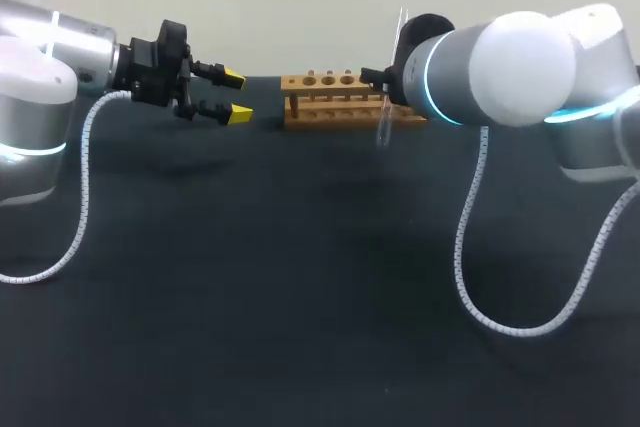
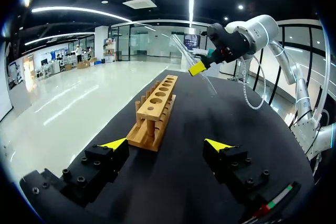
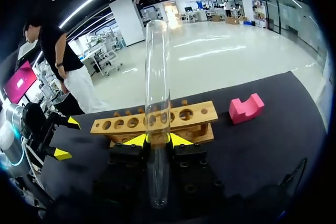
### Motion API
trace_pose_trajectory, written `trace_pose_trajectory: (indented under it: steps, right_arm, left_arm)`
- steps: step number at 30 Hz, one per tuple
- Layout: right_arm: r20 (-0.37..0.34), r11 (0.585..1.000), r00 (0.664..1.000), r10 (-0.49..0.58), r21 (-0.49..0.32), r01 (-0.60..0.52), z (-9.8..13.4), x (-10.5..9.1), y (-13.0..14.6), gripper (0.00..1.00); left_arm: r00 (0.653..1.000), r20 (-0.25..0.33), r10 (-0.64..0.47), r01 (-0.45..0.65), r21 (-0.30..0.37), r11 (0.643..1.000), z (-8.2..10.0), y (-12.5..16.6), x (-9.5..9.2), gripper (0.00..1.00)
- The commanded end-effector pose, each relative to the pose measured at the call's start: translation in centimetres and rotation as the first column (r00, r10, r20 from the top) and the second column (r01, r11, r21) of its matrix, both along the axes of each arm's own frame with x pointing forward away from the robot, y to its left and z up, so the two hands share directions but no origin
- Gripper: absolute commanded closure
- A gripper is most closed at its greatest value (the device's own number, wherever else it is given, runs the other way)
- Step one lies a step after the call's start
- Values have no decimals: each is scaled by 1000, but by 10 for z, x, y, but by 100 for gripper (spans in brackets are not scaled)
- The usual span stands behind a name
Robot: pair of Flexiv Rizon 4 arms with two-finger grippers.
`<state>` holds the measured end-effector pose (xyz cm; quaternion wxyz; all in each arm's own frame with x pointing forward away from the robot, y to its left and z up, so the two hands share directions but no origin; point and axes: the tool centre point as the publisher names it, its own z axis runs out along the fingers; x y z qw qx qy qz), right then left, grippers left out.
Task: Grasp the test tube, adjust it, and insert it.
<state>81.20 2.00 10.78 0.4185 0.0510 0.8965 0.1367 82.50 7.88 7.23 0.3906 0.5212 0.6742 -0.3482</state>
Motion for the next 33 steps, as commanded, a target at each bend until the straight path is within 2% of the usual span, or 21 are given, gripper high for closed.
trace_pose_trajectory:
  steps: [1, 15, 20, 29, 33]
  right_arm:
    - [123, 999, 992, -38, -5, 39, 8, -5, -2, 100]
    - [320, 997, 946, -49, -45, 67, 36, 7, -6, 100]
    - [409, 994, 911, -48, -69, 83, 48, 15, -8, 100]
    - [566, 989, 823, -48, -90, 120, 63, 36, -11, 100]
    - [609, 987, 792, -40, -101, 127, 67, 46, -11, 100]
  left_arm:
    - [1000, 4, 2, -2, -2, 1000, -1, 0, -1, 0]
    - [1000, 4, 2, -2, -2, 1000, -1, 0, -1, 0]
    - [1000, 4, 2, -2, -2, 1000, -1, 0, -1, 0]
    - [1000, 4, 2, -2, -2, 1000, -1, 0, -1, 0]
    - [1000, 4, 2, -2, -2, 1000, -1, 0, -1, 0]
